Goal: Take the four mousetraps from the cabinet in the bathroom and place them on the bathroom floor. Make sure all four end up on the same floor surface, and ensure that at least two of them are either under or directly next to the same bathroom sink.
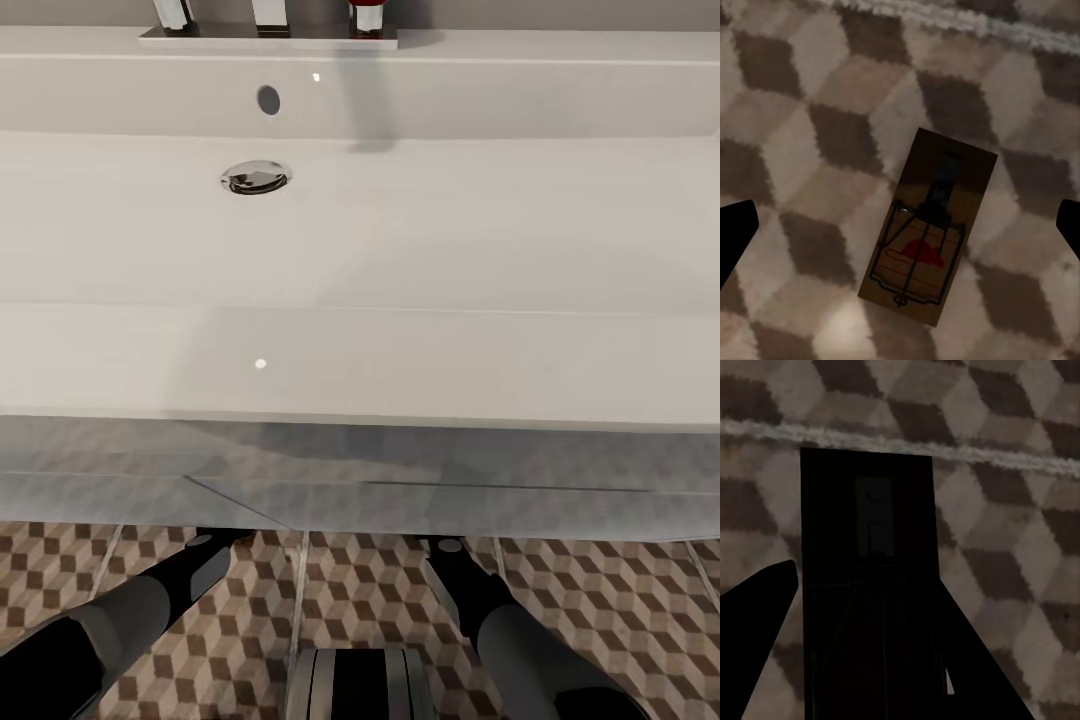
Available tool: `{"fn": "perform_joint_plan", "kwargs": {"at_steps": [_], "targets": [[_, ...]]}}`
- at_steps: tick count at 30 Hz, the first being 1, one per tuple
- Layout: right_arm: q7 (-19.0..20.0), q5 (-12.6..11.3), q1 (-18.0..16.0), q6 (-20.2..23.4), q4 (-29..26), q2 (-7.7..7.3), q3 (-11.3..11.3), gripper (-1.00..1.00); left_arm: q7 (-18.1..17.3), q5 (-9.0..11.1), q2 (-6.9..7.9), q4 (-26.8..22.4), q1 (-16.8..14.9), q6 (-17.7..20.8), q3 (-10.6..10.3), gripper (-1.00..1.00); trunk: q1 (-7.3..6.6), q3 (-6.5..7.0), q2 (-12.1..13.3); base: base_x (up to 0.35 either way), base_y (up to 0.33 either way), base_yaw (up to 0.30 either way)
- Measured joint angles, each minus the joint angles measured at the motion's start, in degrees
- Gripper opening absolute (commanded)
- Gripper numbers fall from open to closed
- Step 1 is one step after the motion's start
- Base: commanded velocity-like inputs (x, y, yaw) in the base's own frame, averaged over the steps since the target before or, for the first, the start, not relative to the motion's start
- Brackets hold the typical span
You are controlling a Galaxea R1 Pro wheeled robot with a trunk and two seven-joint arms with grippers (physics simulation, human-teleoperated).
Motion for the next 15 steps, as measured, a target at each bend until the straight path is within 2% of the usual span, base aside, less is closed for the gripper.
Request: {"fn": "perform_joint_plan", "kwargs": {"at_steps": [15], "targets": [[0.0,0.0,0.0,0.0,0.0,0.00,0.0,-1.00,0.0,0.0,0.00,0.0,0.0,0.0,0.0,1.00,0.00,0.00,0.0,0.000,0.000,0.000]]}}
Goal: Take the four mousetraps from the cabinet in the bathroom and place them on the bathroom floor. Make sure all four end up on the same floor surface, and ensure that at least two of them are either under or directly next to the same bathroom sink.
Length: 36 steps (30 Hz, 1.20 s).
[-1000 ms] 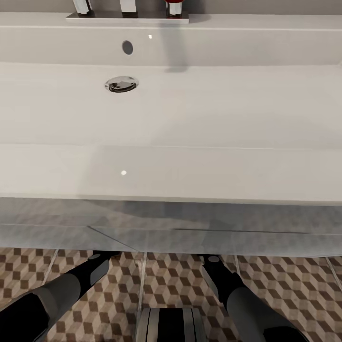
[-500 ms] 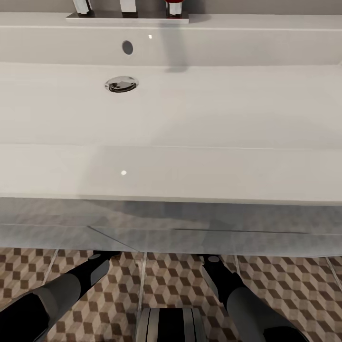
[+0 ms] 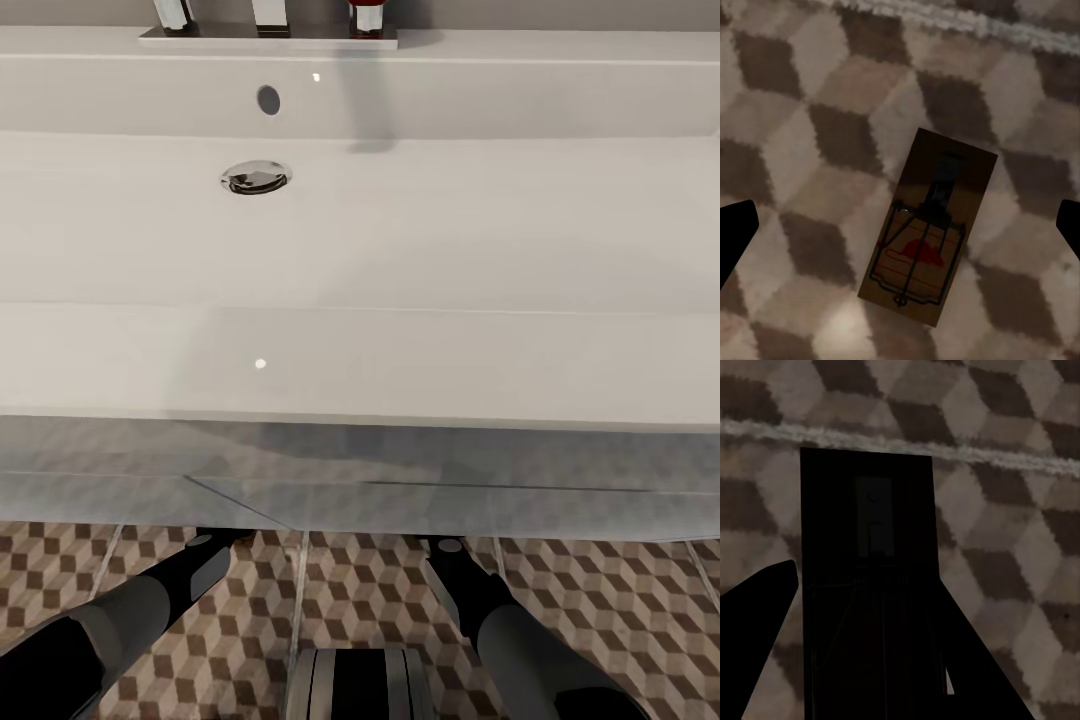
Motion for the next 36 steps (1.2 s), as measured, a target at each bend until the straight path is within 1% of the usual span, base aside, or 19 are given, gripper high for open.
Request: {"fn": "perform_joint_plan", "kwargs": {"at_steps": [14,36], "targets": [[0.0,-0.1,0.0,-0.9,0.0,0.00,-0.1,-1.00,0.0,0.0,0.00,0.0,0.0,0.0,0.0,1.00,0.00,0.00,0.0,0.000,0.000,0.000],[0.0,0.0,0.0,-1.1,0.0,0.00,-0.1,-1.00,0.0,0.0,0.00,0.0,0.0,0.0,0.0,1.00,0.00,0.00,0.0,0.000,0.000,0.000]]}}
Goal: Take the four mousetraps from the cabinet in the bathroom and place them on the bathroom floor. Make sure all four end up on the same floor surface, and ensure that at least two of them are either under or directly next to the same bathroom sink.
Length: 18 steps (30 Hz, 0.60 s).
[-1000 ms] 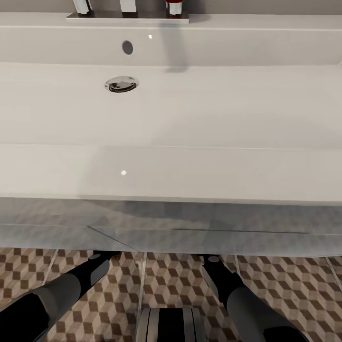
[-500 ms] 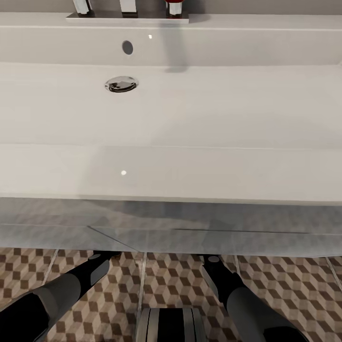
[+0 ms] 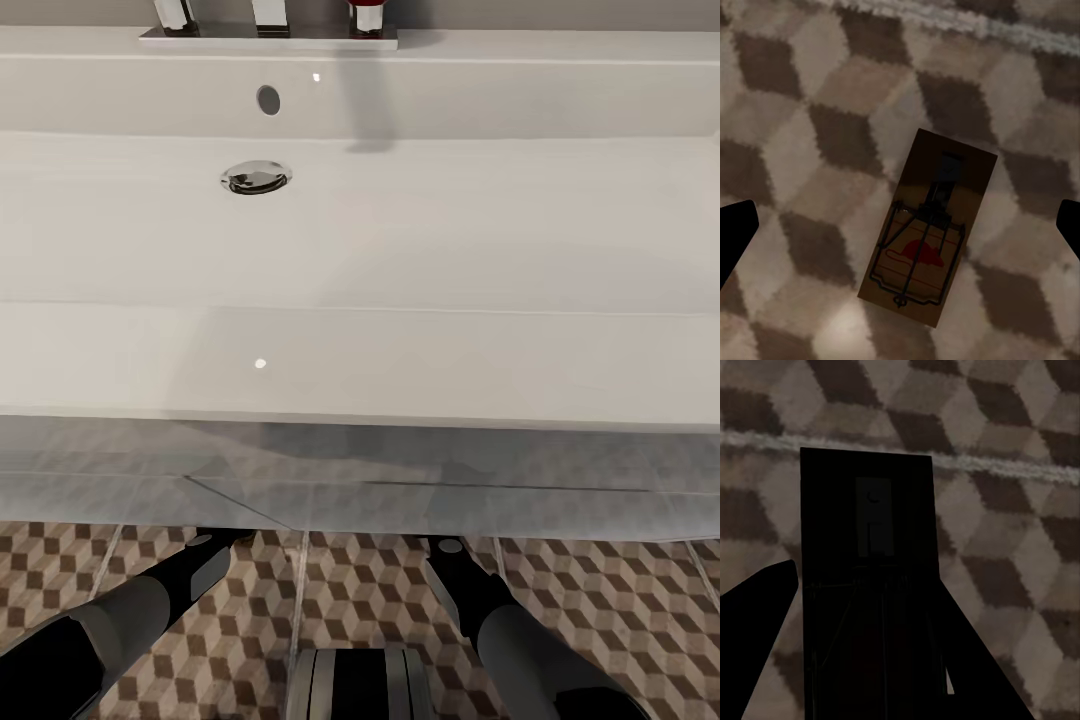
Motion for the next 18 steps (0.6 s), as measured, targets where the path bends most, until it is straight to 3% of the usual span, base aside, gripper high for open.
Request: {"fn": "perform_joint_plan", "kwargs": {"at_steps": [18], "targets": [[0.0,0.0,0.0,0.0,0.0,0.00,0.0,-1.00,0.0,0.0,0.00,0.0,0.0,0.0,0.0,1.00,0.00,0.00,0.0,0.000,0.000,0.000]]}}
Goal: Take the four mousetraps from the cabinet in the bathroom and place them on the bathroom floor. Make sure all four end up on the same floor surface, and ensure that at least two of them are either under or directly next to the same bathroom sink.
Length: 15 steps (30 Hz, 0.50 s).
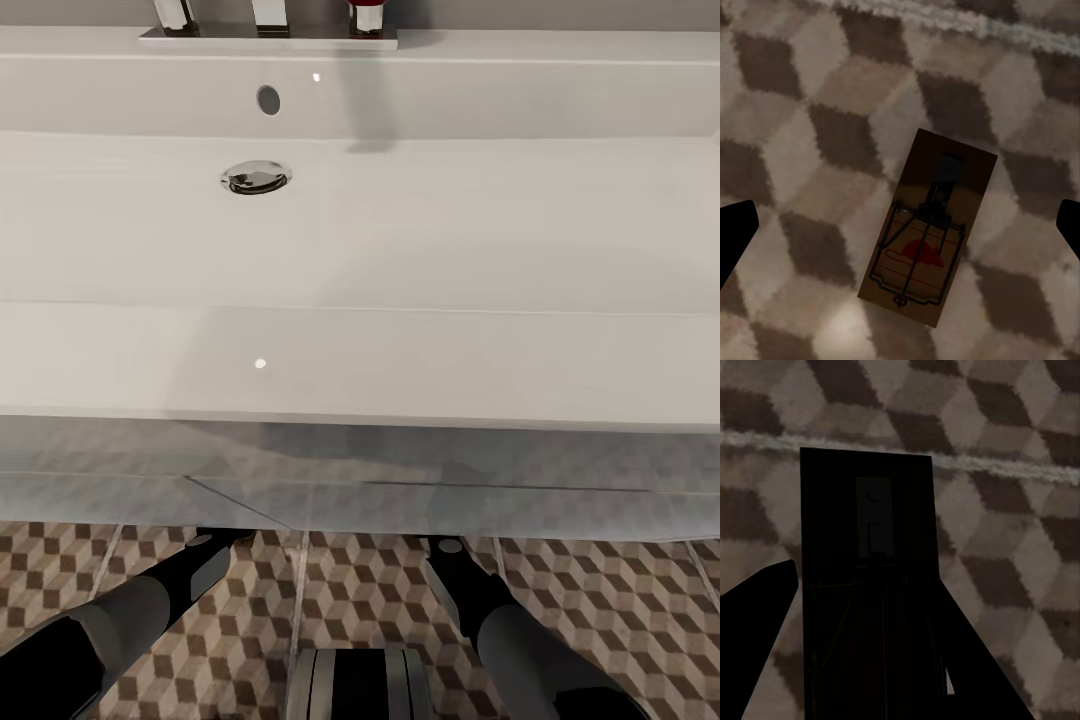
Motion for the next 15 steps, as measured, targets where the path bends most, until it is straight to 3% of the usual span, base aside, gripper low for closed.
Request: {"fn": "perform_joint_plan", "kwargs": {"at_steps": [15], "targets": [[0.0,-0.1,0.0,0.0,0.0,0.00,0.0,-1.00,0.0,0.0,0.00,0.0,0.0,0.0,0.0,1.00,0.00,-0.31,0.0,0.000,0.000,0.000]]}}
